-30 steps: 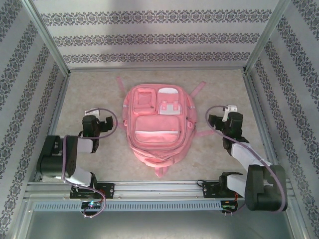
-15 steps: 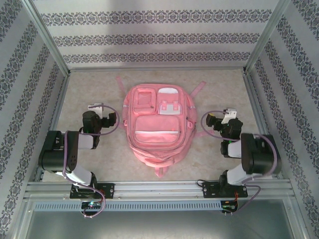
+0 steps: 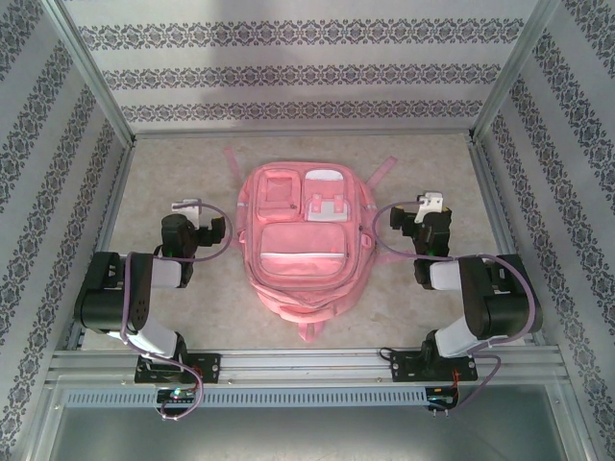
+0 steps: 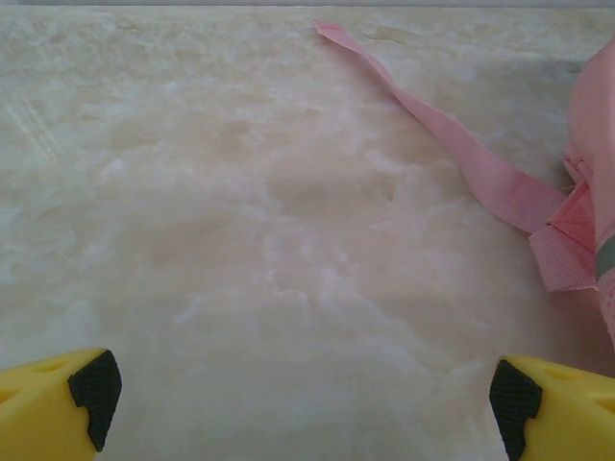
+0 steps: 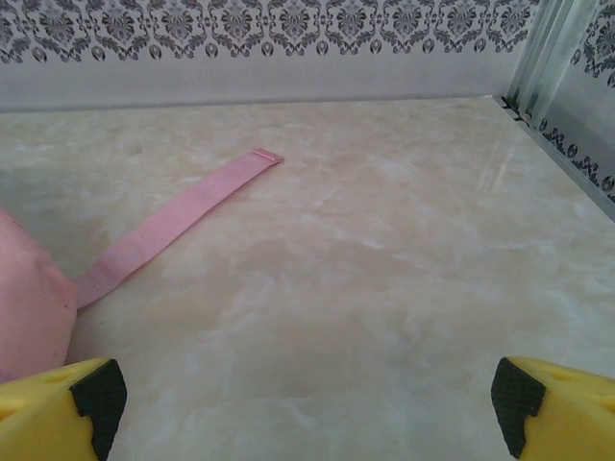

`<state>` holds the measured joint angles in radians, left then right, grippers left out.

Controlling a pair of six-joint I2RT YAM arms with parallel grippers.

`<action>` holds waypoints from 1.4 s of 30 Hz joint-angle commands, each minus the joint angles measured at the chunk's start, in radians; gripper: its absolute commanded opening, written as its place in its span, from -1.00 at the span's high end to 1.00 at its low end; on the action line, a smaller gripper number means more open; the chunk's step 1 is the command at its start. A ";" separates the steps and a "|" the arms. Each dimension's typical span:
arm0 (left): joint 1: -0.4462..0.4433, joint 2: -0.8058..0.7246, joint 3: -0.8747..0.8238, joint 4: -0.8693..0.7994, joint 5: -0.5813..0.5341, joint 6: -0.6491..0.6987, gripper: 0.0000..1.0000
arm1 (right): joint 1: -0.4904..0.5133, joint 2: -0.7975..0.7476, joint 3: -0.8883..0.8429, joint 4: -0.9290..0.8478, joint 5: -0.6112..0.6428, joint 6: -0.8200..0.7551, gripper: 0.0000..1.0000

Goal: Pack the student bag

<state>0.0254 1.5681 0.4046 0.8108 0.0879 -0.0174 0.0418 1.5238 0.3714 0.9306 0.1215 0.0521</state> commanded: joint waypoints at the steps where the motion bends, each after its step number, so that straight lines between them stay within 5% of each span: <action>1: -0.013 -0.005 0.014 0.009 -0.015 0.021 -0.99 | 0.000 -0.011 -0.001 -0.003 0.024 -0.013 -0.96; 4: -0.012 -0.007 0.016 0.005 -0.012 0.019 -0.99 | -0.001 -0.009 0.001 -0.005 0.001 -0.022 -0.96; 8: -0.010 -0.007 0.016 0.005 -0.007 0.017 -0.99 | -0.065 -0.005 0.001 0.005 -0.311 -0.043 -0.96; 15: -0.008 -0.006 0.014 0.011 -0.010 0.017 -0.99 | -0.059 -0.009 0.010 -0.022 -0.212 -0.021 -0.96; 42: -0.008 -0.006 0.016 0.008 -0.010 0.017 -0.99 | -0.057 -0.008 0.011 -0.021 -0.209 -0.022 -0.96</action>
<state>0.0254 1.5681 0.4046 0.8101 0.0818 -0.0170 -0.0219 1.5238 0.3714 0.8970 -0.0772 0.0231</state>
